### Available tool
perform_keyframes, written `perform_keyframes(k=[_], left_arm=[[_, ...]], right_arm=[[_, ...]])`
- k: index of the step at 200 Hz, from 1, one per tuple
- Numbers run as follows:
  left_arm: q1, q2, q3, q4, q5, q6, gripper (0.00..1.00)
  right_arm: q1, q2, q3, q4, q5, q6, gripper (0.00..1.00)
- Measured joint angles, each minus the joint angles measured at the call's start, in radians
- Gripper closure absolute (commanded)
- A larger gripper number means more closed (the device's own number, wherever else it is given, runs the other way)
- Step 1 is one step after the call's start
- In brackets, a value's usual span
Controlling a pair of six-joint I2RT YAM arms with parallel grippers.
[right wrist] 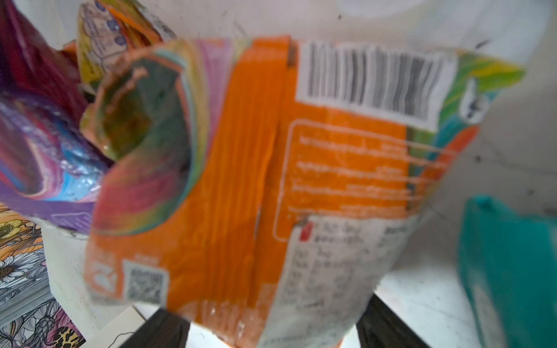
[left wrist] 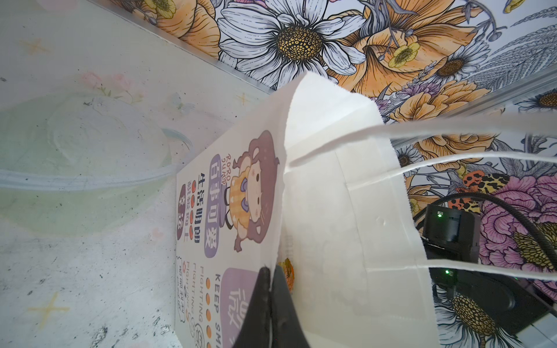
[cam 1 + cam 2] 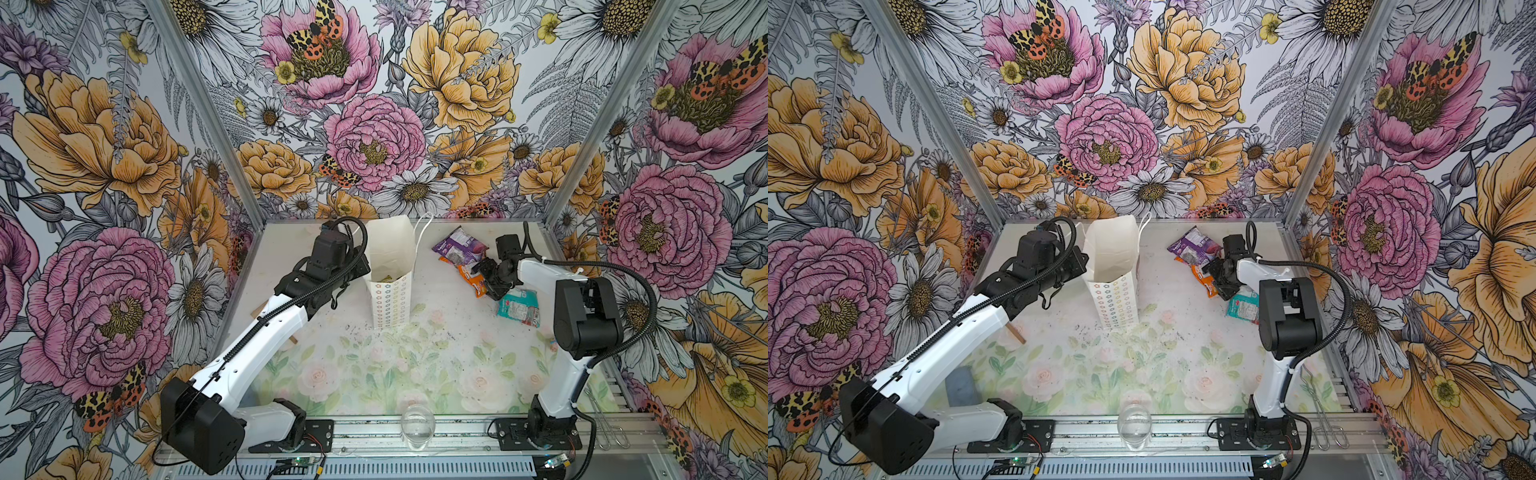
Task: Place the snacks into the paper bag
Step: 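Lower the right gripper and grasp the orange fruit-print packet's top edge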
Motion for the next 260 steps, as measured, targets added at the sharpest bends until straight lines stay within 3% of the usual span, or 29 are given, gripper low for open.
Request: perform_keyframes(k=[72, 131, 260], left_arm=[[0.000, 0.000, 0.000, 0.000, 0.000, 0.000, 1.00], [0.000, 0.000, 0.000, 0.000, 0.000, 0.000, 1.00], [0.000, 0.000, 0.000, 0.000, 0.000, 0.000, 1.00]], right_arm=[[-0.001, 0.025, 0.005, 0.027, -0.007, -0.006, 0.23], [-0.001, 0.019, -0.016, 0.048, -0.006, -0.014, 0.36], [-0.001, -0.066, -0.069, 0.042, 0.003, -0.070, 0.85]])
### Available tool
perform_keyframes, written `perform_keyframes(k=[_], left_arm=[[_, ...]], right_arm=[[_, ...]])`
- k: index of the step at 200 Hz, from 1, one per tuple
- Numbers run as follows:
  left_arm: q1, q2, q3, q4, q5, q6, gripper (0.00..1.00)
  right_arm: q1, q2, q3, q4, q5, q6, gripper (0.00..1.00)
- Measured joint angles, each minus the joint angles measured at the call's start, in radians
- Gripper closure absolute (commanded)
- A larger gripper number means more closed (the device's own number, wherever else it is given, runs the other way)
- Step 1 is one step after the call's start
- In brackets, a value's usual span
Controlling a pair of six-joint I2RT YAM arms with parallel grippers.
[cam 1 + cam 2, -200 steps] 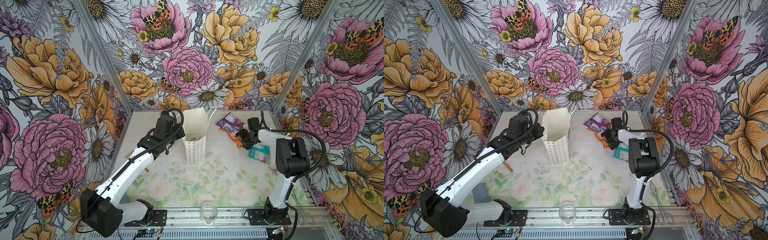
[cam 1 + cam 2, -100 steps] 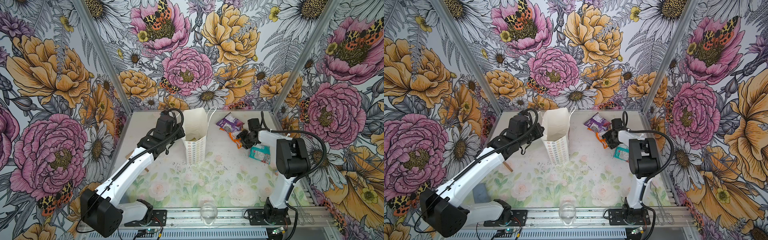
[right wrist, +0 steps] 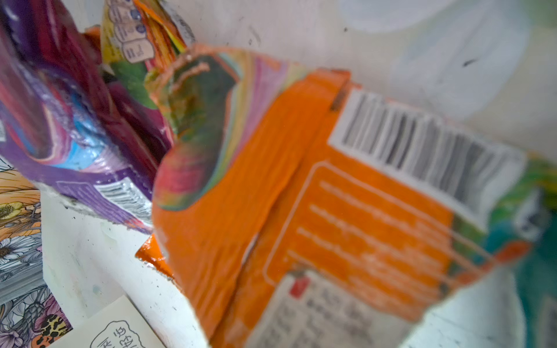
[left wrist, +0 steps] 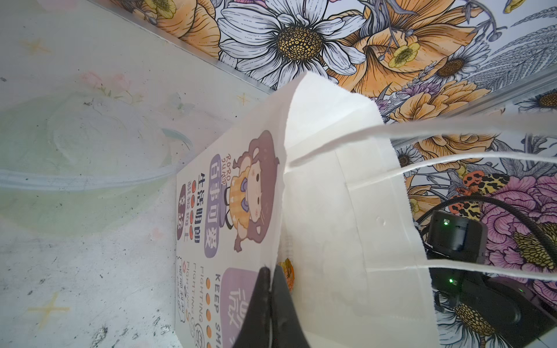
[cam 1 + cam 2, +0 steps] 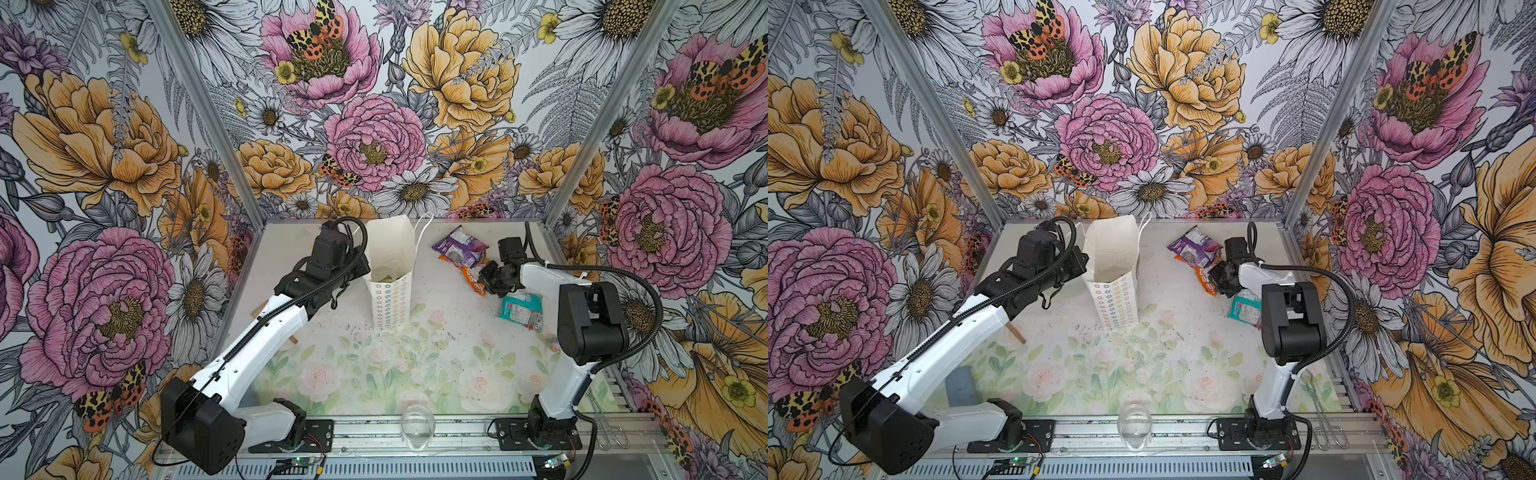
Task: Place the snacks into the paper bag
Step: 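Lower the right gripper and grasp the orange fruit-print packet's top edge, then lift the orange packet with the right gripper and carry it toward the bag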
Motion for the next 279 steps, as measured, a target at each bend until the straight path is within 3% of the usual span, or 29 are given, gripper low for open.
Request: perform_keyframes(k=[63, 186, 279], left_arm=[[0.000, 0.000, 0.000, 0.000, 0.000, 0.000, 1.00], [0.000, 0.000, 0.000, 0.000, 0.000, 0.000, 1.00], [0.000, 0.000, 0.000, 0.000, 0.000, 0.000, 1.00]], right_arm=[[0.000, -0.021, -0.011, -0.011, -0.003, -0.035, 1.00], [0.000, -0.156, 0.005, -0.096, -0.003, -0.122, 1.00], [0.000, -0.283, 0.266, -0.266, -0.021, -0.238, 1.00]])
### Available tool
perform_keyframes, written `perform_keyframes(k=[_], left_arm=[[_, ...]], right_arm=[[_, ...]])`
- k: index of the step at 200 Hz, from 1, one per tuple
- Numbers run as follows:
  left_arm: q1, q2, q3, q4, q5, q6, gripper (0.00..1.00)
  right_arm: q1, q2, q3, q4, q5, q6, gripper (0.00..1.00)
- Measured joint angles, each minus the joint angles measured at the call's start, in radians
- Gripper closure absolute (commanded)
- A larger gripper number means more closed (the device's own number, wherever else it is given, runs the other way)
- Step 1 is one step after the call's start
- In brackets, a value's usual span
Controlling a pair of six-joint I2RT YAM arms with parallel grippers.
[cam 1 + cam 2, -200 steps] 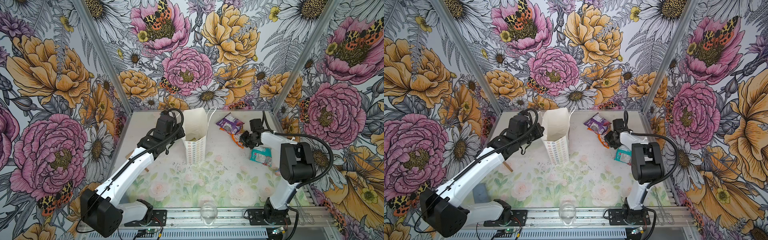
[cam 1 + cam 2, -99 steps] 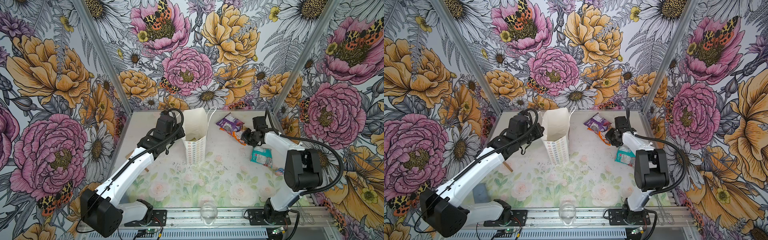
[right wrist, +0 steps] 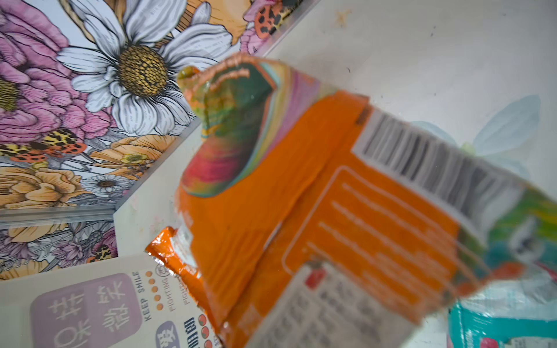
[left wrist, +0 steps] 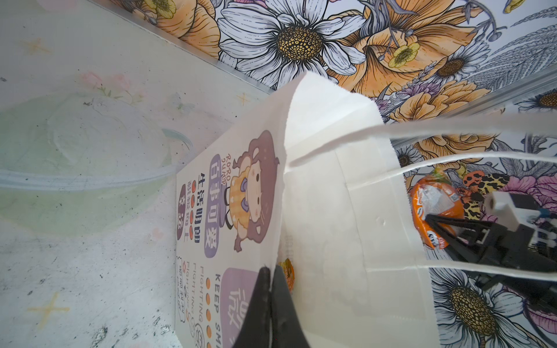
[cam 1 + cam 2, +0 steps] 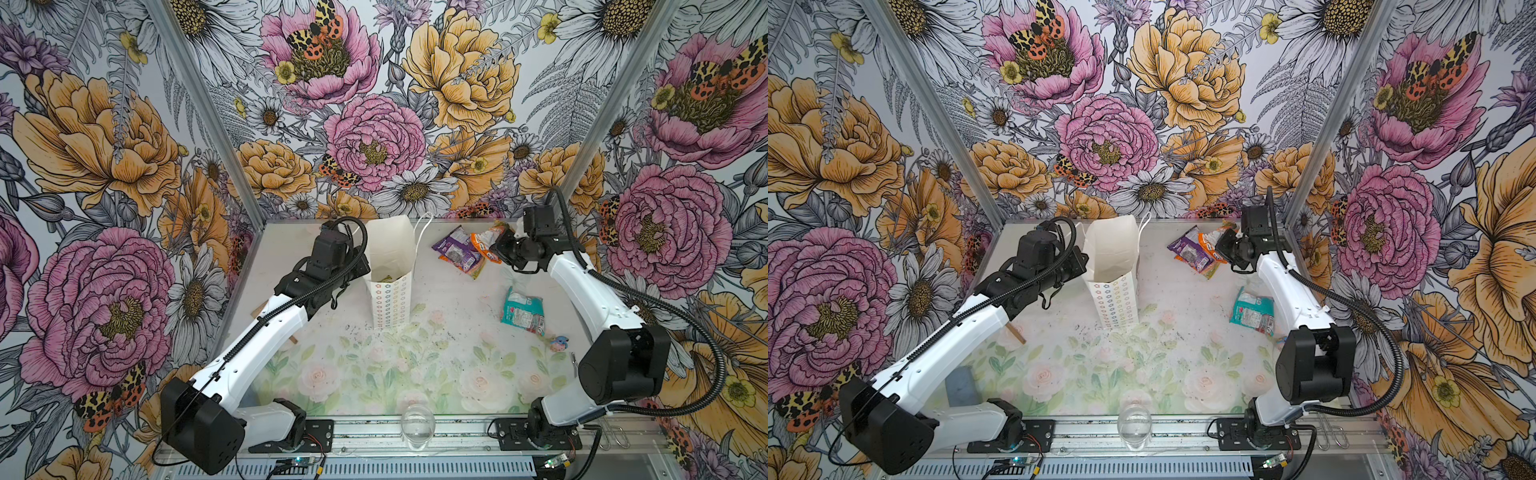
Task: Place the snacks into the paper bag
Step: 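Lift the orange packet with the right gripper and carry it toward the bag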
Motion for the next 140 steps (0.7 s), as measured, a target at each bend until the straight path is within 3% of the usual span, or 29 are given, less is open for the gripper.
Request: perform_keyframes(k=[96, 140], left_arm=[[-0.001, 0.000, 0.001, 0.000, 0.003, 0.000, 1.00], [-0.001, 0.004, 0.006, 0.000, 0.008, 0.003, 1.00]], right_arm=[[0.022, -0.043, 0.262, -0.058, -0.044, -0.124, 1.00], [0.109, -0.028, 0.407, -0.060, -0.069, -0.259, 1.00]])
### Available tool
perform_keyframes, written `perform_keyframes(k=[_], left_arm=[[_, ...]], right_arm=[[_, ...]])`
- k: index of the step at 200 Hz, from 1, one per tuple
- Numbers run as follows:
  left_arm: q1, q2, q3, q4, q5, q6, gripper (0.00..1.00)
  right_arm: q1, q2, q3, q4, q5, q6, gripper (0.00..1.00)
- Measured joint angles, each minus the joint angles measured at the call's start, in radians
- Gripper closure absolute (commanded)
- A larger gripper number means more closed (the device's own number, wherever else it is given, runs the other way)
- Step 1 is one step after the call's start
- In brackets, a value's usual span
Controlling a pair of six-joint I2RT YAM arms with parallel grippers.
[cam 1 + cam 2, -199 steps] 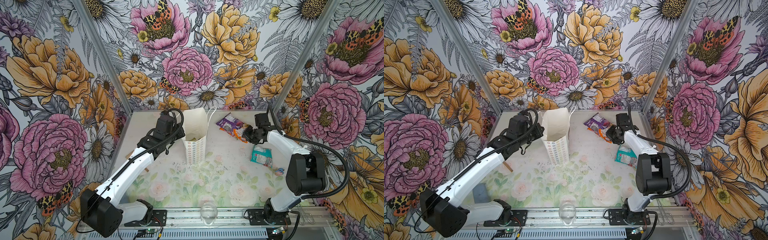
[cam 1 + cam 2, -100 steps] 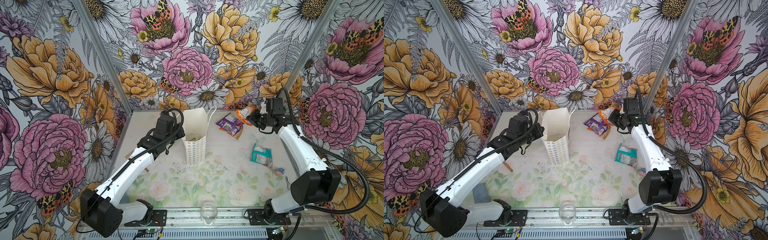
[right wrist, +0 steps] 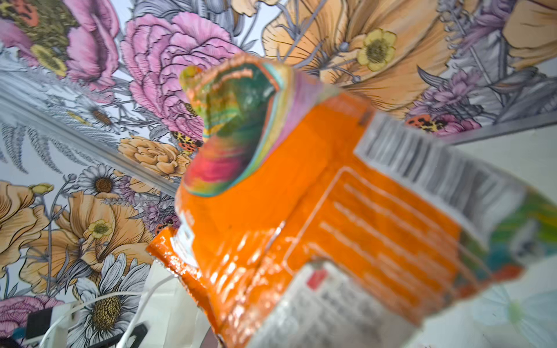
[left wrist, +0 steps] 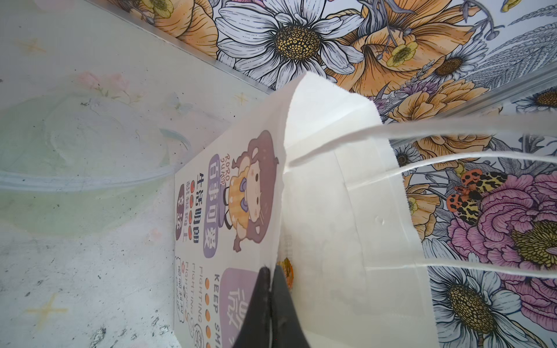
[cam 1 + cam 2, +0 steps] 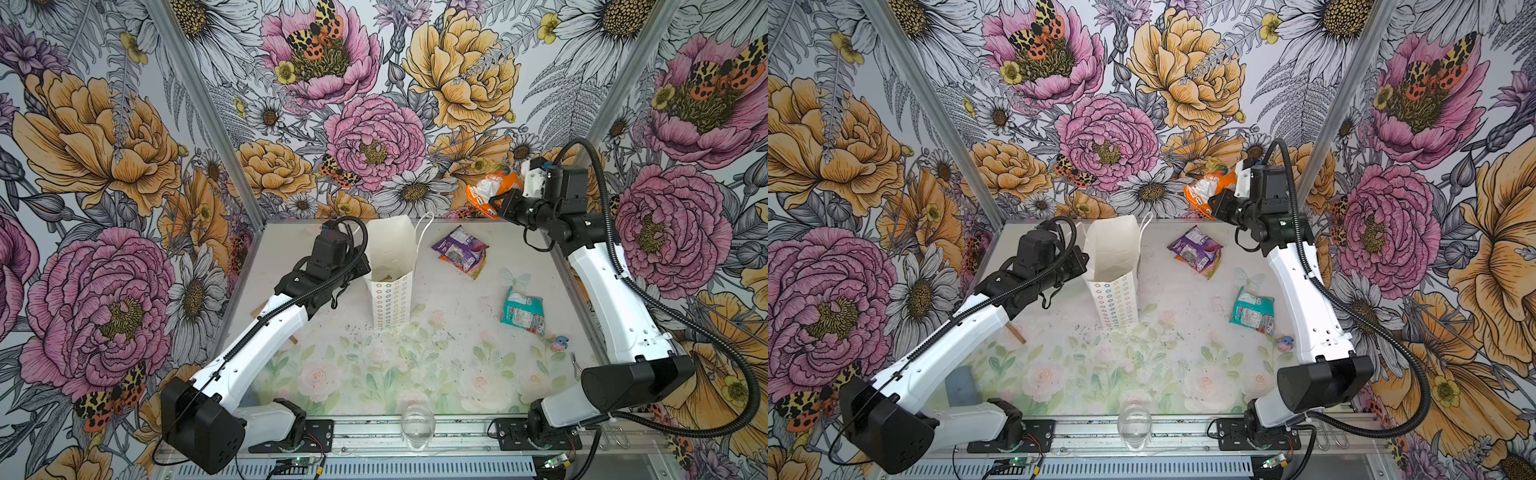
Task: Place the snacks into the paper bag
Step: 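Lift the orange packet with the right gripper and carry it toward the bag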
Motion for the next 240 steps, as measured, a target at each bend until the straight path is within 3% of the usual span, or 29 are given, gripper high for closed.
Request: perform_keyframes(k=[101, 240], left_arm=[[-0.008, 0.005, 0.006, 0.000, 0.003, 0.000, 1.00], [-0.008, 0.006, 0.005, 0.000, 0.003, 0.000, 1.00]], right_arm=[[0.266, 0.066, 0.195, 0.000, 0.088, -0.325, 1.00], [0.476, 0.202, 0.302, -0.001, 0.219, -0.462, 1.00]])
